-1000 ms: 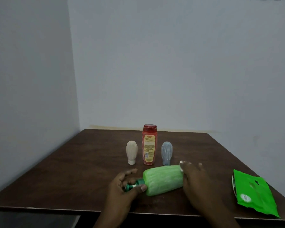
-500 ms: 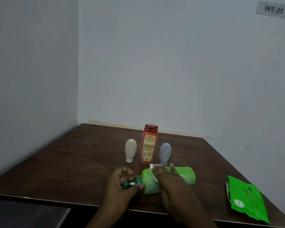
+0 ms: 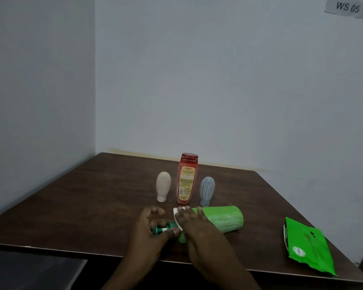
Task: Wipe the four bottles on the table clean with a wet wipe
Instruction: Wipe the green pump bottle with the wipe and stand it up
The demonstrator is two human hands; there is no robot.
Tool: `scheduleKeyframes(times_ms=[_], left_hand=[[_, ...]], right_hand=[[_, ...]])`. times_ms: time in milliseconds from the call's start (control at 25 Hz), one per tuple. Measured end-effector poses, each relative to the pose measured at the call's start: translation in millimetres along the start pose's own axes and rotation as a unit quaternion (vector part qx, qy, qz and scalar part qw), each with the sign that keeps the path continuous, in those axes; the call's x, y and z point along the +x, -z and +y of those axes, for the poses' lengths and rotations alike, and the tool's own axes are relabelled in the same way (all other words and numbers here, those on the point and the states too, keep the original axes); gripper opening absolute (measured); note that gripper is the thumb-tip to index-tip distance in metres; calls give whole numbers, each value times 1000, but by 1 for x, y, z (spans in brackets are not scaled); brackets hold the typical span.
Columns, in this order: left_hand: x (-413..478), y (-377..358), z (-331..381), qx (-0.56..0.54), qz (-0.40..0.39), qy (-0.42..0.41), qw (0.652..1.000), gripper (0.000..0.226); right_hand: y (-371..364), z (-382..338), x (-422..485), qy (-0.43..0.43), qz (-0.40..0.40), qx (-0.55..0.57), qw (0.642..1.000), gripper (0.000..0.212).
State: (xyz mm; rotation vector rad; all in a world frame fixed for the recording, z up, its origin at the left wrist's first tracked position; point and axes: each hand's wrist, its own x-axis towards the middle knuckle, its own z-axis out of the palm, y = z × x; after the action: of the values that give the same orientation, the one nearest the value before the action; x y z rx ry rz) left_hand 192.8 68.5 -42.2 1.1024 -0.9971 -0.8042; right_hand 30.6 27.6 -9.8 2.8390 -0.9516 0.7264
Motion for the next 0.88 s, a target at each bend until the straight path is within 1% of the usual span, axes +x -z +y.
scheduleKeyframes(times_ms=[80, 200, 280, 360, 440, 480, 520, 600, 640, 680, 720, 760, 800, 880], left_hand=[[-1, -1, 0, 1, 1, 3, 1000, 54], [2, -2, -4, 1, -1, 3, 1000, 54], [2, -1, -5, 5, -8, 3, 1000, 54], [2, 2, -6, 4, -19, 8, 1000, 56], [2, 3, -6, -6, -25, 17, 1000, 61], [2, 4, -5, -8, -24, 20, 999, 62], [2, 4, -4, -7, -22, 24, 999, 63], [2, 5, -2, -5, -24, 30, 999, 63], [3, 5, -1, -7, -24, 34, 999, 63], [3, 4, -1, -12, -24, 37, 999, 63], [3, 4, -2, -15, -22, 38, 999, 64], [3, 3, -3, -15, -19, 36, 999, 64], [4, 2, -4, -13, -18, 33, 999, 63], [5, 0, -7, -7, -18, 28, 999, 62]], right_hand=[[5, 22, -5, -41, 32, 9, 999, 58], [11, 68, -18, -184, 94, -19, 978, 49], [21, 91, -22, -262, 77, -58, 960, 45], [26, 98, -18, -298, 50, -88, 949, 43], [22, 82, -11, -293, 55, -83, 951, 43], [18, 68, -8, -272, 59, -67, 958, 44], [12, 49, -5, -233, 57, -42, 970, 47], [3, 11, -1, -119, 22, -10, 993, 55], [2, 0, 0, -74, -2, -8, 997, 59], [3, -4, 1, -41, -10, -8, 999, 62], [7, -3, 1, -31, -4, -1, 1000, 63], [10, 6, -2, -43, 13, 9, 999, 60], [13, 18, -5, -71, 36, 14, 997, 55], [16, 53, -16, -147, 74, -12, 986, 49]])
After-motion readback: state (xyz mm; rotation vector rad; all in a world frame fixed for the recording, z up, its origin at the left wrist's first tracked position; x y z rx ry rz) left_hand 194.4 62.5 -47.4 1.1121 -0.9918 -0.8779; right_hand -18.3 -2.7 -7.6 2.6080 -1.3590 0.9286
